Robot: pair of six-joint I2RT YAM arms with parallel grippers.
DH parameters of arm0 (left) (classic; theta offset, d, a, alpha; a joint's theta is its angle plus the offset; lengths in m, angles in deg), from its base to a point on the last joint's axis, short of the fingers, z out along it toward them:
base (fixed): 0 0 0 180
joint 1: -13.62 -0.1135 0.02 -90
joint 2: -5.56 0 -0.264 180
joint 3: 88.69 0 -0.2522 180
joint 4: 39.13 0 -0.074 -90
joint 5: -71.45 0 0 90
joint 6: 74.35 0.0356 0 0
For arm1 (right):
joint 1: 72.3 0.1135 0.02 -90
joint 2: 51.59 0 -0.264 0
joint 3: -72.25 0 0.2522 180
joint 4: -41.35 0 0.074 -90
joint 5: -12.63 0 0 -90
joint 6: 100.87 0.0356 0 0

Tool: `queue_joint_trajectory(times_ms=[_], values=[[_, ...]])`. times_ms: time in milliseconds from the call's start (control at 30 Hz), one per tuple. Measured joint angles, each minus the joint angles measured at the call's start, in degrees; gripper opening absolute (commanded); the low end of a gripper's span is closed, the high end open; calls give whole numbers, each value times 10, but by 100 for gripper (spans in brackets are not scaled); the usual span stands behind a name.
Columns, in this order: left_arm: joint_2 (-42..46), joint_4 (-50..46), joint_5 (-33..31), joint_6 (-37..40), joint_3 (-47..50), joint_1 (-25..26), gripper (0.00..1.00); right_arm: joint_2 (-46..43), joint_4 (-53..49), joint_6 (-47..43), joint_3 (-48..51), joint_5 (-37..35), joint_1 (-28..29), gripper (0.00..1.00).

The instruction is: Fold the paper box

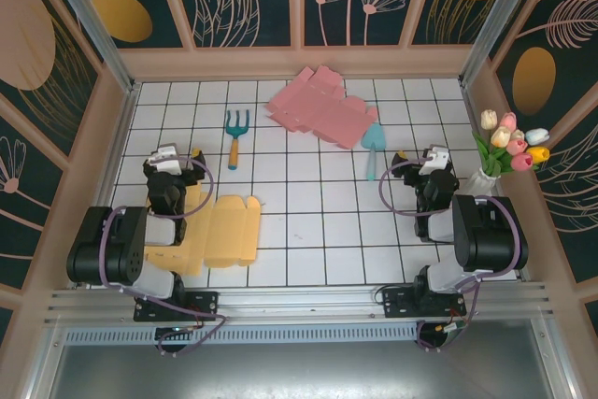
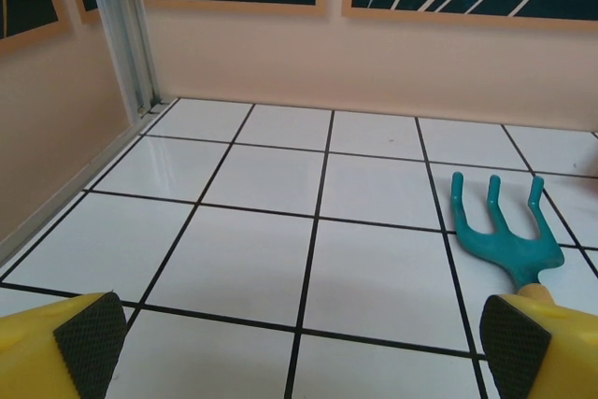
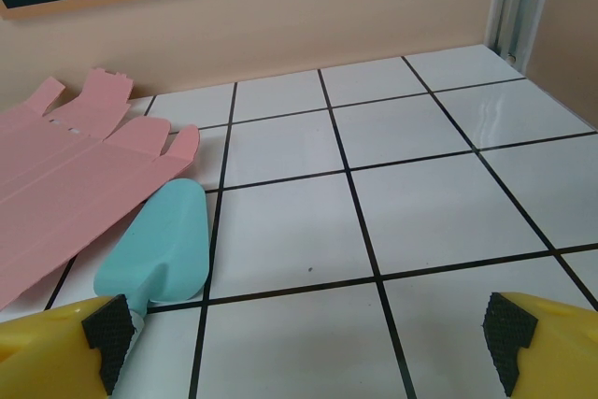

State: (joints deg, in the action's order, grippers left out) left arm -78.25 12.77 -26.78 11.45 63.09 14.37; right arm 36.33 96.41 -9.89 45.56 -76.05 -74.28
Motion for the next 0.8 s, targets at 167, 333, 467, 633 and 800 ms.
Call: queue_joint_trajectory(times_ms=[167, 333, 467, 633, 800], values=[[151, -146, -78, -81, -51, 4, 99, -66, -117, -2, -38, -60, 39, 99], [263, -216, -129, -206, -56, 4, 99, -163, -226, -1, -102, -103, 113, 99], [261, -254, -73, -256, -59, 4, 99, -175, -326, -16, -191, -93, 162, 99], [211, -301, 57, -325, -107, 14, 99, -65, -436, -112, -346, 16, 217, 91], [207, -372, 45, -368, -144, 111, 99, 144, -607, -214, -601, 79, 250, 85]])
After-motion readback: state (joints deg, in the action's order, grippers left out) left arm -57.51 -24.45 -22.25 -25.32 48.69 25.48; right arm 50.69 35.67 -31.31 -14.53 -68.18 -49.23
